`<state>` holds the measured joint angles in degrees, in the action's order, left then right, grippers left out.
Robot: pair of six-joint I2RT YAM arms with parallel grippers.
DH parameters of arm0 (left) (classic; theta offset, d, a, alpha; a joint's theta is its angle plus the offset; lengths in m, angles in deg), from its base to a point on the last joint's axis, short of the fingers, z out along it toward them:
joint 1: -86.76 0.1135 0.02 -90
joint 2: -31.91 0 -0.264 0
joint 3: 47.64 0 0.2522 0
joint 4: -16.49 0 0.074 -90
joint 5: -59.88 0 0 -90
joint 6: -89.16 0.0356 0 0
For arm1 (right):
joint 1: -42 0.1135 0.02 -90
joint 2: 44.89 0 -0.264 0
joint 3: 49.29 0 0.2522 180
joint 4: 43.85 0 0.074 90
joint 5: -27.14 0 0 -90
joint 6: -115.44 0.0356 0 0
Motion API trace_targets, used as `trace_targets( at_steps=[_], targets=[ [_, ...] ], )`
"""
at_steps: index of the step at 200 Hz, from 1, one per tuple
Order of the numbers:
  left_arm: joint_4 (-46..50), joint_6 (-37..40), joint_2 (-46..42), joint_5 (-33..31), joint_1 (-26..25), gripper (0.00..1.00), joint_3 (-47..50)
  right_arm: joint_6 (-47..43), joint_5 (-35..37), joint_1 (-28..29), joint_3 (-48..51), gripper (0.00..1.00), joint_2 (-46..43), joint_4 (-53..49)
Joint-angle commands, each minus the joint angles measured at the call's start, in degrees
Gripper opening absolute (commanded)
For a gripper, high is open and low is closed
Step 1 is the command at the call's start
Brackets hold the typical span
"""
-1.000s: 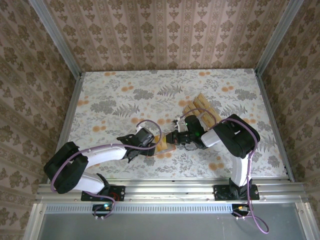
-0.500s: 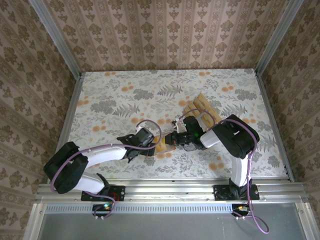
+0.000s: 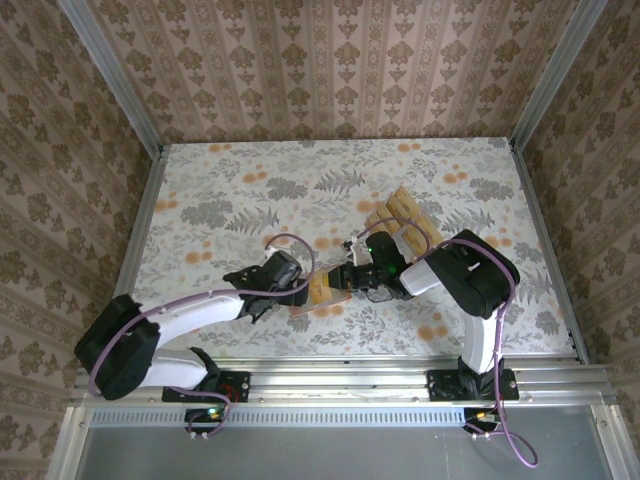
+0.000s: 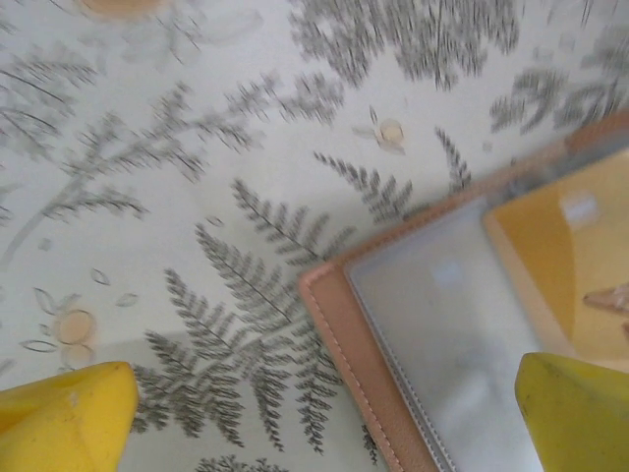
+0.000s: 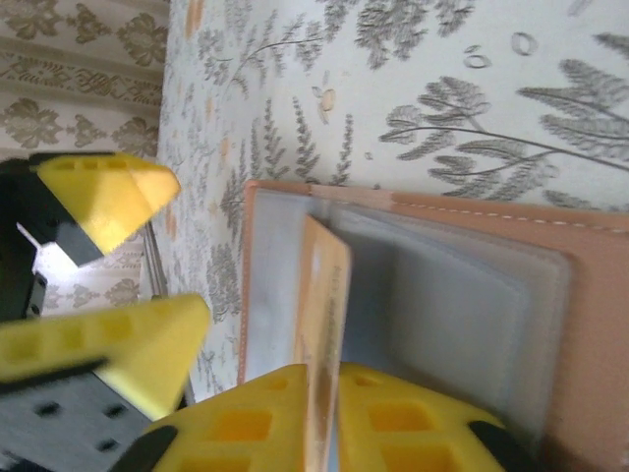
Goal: Put the credit cards into the card holder
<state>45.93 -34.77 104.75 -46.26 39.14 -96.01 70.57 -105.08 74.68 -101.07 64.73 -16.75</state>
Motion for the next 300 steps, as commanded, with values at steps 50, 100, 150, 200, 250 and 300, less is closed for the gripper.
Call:
trace_targets(
  at_steps=[50, 100, 150, 200, 250, 300],
  targets=[
    [7.2, -4.9, -7.4, -0.8, 3.2, 1.00, 2.4, -1.2, 5.7, 0.4, 0.6, 0.39, -0.6, -9.5],
    [7.0, -6.5, -7.6, -0.3, 3.3, 1.00, 5.5, -4.4, 8.3, 0.4, -0.5, 0.58, -4.5, -16.3],
    [6.0, -7.5, -6.2, -0.2, 3.3, 1.00, 7.2, -8.2, 11.4, 0.9, -3.8, 0.62, -7.6, -25.2],
    [5.7, -8.2, -4.0, -0.7, 3.4, 1.00, 7.6, -9.8, 12.2, 2.4, -6.2, 0.63, -6.6, -28.6],
    [4.2, -7.3, -0.9, -0.3, 3.6, 1.00, 6.5, -12.1, 15.6, 4.5, -8.6, 0.62, -6.6, -33.8],
    [2.1, -6.7, 2.1, 0.3, 3.6, 1.00, 5.5, -12.5, 16.0, 6.3, -10.5, 0.62, -5.7, -35.5]
  ],
)
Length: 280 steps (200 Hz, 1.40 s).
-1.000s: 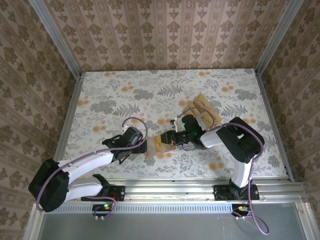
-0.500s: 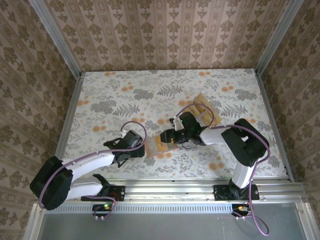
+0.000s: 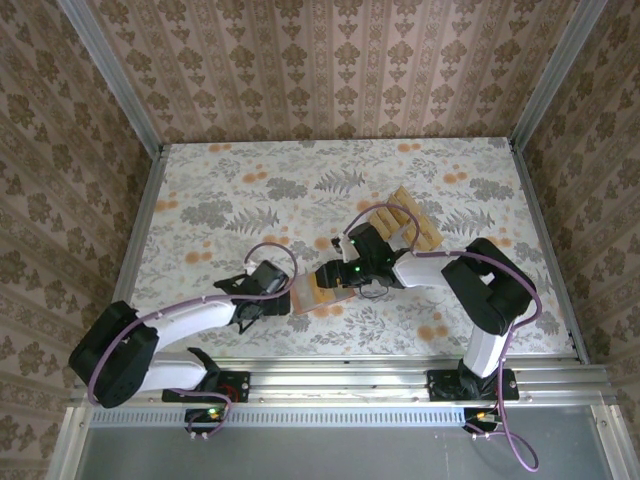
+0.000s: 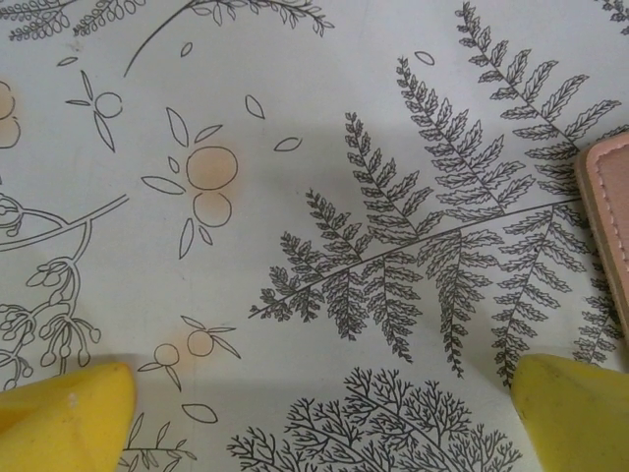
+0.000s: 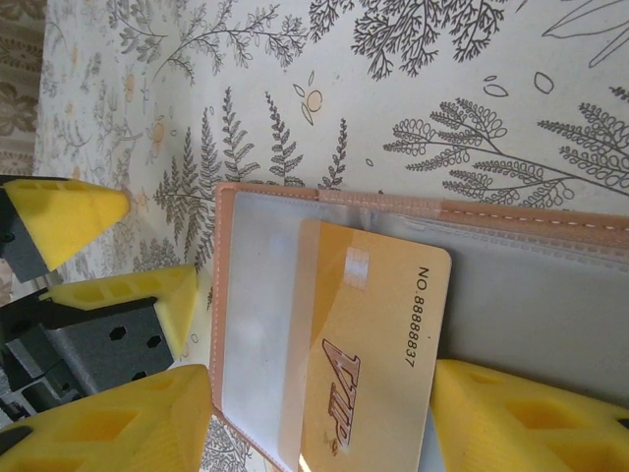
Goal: Put the credit cards into the card holder
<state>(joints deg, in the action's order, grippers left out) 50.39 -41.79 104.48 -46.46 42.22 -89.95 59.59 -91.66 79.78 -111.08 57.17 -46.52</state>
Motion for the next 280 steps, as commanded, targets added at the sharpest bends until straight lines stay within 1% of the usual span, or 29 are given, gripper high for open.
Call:
trace_targets(
  at_steps=[1, 95, 124, 152, 177, 196, 203, 216, 223, 236, 242, 258, 280],
  targets=[
    [-2.4, 0.4, 2.4, 0.5, 0.5, 1.00, -0.6, -1.5, 2.6, 1.2, -0.6, 0.62, 1.9, -5.7],
    [-4.4, 0.9, 4.2, 1.5, 0.6, 1.00, -0.6, -2.1, 3.7, 4.7, -3.9, 0.62, 2.7, -8.3],
    [-4.4, 1.1, 4.2, 1.4, 0.6, 1.00, -0.7, -6.5, 7.7, 4.5, -5.4, 0.63, -0.3, -14.8],
    [-4.7, 1.0, 4.2, 1.5, 0.6, 1.00, -0.7, -9.8, 10.2, 4.1, -7.2, 0.67, -4.5, -20.8],
    [-4.8, 0.9, 4.6, 1.4, 0.7, 1.00, -1.0, -11.0, 11.2, 4.0, -8.5, 0.68, -6.4, -23.6],
    [-5.0, 0.9, 4.6, 1.3, 0.7, 1.00, -1.2, -11.2, 11.8, 3.4, -8.7, 0.66, -6.5, -23.9],
    [-5.0, 0.8, 4.7, 1.3, 0.7, 1.00, -1.2, -11.2, 12.0, 3.1, -8.9, 0.64, -6.2, -23.9],
    [-5.1, 1.0, 4.9, 1.4, 0.7, 1.00, -1.3, -10.9, 12.0, 2.5, -9.5, 0.49, -5.0, -24.5],
    [-5.2, 1.0, 5.0, 1.4, 0.7, 1.00, -1.4, -10.9, 12.3, 2.4, -10.1, 0.40, -4.3, -25.0],
    [-5.1, 1.1, 5.2, 1.5, 0.8, 1.00, -1.6, -10.8, 12.5, 2.4, -10.9, 0.17, -2.7, -25.5],
    [-5.1, 1.3, 5.3, 1.5, 0.8, 1.00, -1.7, -10.6, 12.5, 2.4, -11.3, 0.10, -2.1, -25.7],
    [-5.1, 1.6, 5.6, 1.6, 0.9, 1.00, -2.1, -10.4, 13.2, 2.4, -11.7, 0.01, -0.7, -26.0],
    [-5.2, 2.1, 6.0, 1.7, 1.0, 1.00, -2.6, -10.3, 14.3, 2.3, -12.2, 0.00, 0.9, -26.6]
  ],
)
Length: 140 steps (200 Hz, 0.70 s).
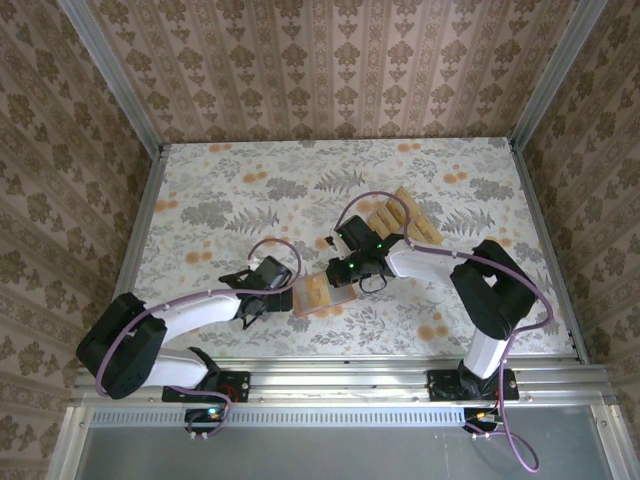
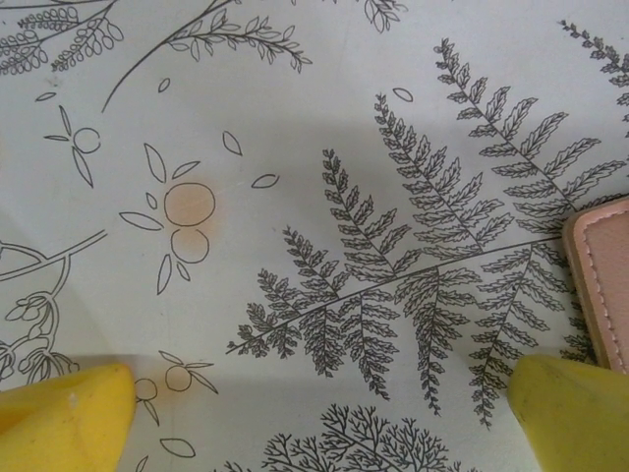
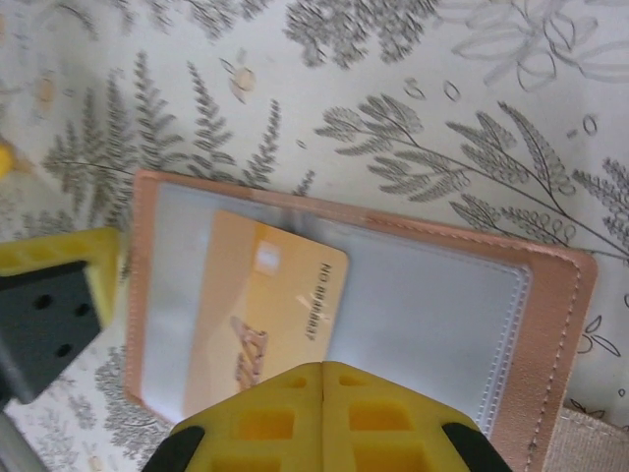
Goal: Put the credit cards into the card holder
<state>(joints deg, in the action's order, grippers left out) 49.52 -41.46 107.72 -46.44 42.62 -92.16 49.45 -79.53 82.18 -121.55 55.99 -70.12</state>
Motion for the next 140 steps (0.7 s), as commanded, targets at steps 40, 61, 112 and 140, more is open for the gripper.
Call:
trace_targets(
  at_steps=[40, 61, 112, 140],
  targets=[
    [-4.6, 2.1, 3.5, 2.1, 0.7, 1.00, -1.0, 0.2, 1.4, 0.4, -2.4, 0.00, 4.0, -2.5],
    [-4.7, 2.1, 3.6, 2.1, 0.8, 1.00, -0.9, 0.3, 1.3, 0.9, -2.7, 0.00, 4.7, -2.4],
    [-5.3, 2.0, 3.9, 2.3, 0.8, 1.00, -0.6, 0.6, 1.0, 2.0, -3.3, 0.00, 5.6, -2.2],
    [-5.6, 2.0, 4.2, 2.6, 0.8, 1.00, -0.4, 0.6, 1.3, 2.5, -3.6, 0.00, 5.7, -2.4]
  ],
)
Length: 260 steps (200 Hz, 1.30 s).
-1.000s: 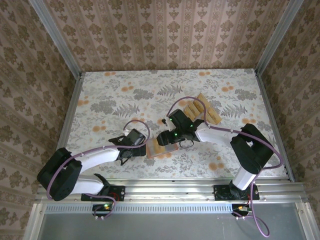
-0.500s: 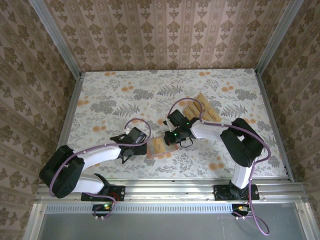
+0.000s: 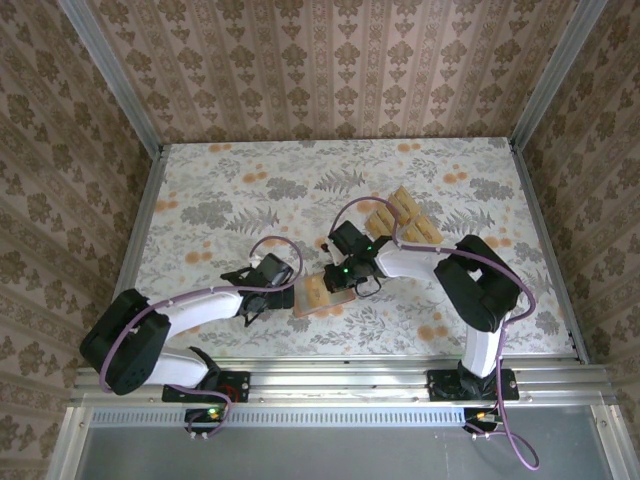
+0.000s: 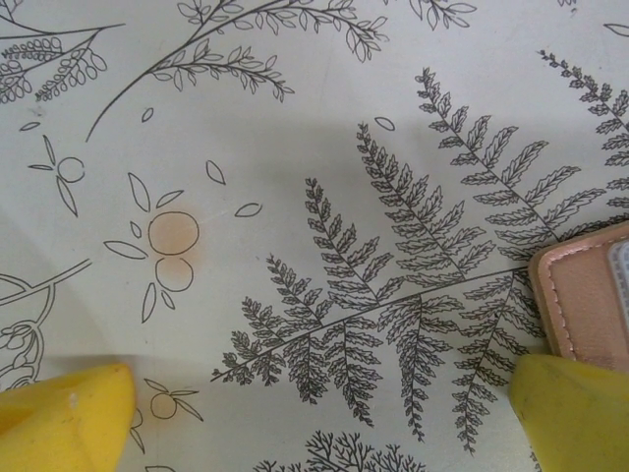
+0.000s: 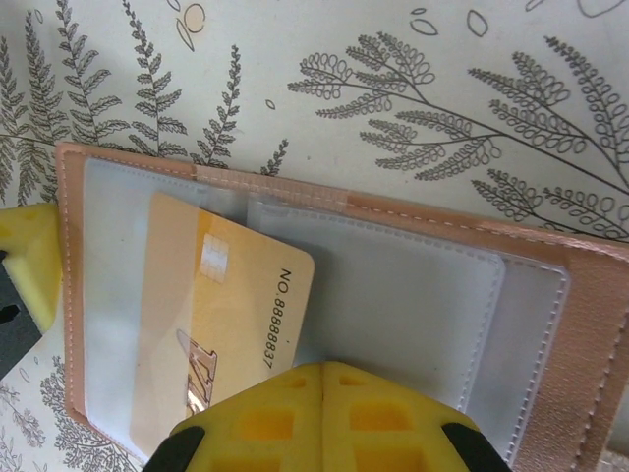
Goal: Put the credit cards into the card holder
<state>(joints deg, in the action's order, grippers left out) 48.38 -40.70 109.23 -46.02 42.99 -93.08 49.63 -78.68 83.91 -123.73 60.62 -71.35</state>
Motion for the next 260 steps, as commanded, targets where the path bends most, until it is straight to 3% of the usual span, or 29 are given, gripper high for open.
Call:
trace_targets(
  at_steps=[1, 144, 183, 260],
  targets=[
    [-4.4, 1.2, 2.6, 2.2, 0.4, 1.00, 0.4, 0.4, 0.4, 0.9, -1.5, 0.00, 1.1, -1.2],
    [-4.7, 1.1, 2.2, 2.5, 0.4, 1.00, 0.8, -0.5, 3.2, 3.7, -3.9, 0.00, 1.1, -4.4],
    [-1.8, 1.2, -1.9, 2.4, 0.4, 1.00, 0.9, -0.8, 5.6, 3.5, -2.8, 0.00, -2.6, -5.8],
    [1.7, 0.2, -6.0, 2.7, 0.0, 1.00, 2.2, 1.2, 3.4, 3.8, -0.7, 0.00, -3.2, -3.4]
  ],
)
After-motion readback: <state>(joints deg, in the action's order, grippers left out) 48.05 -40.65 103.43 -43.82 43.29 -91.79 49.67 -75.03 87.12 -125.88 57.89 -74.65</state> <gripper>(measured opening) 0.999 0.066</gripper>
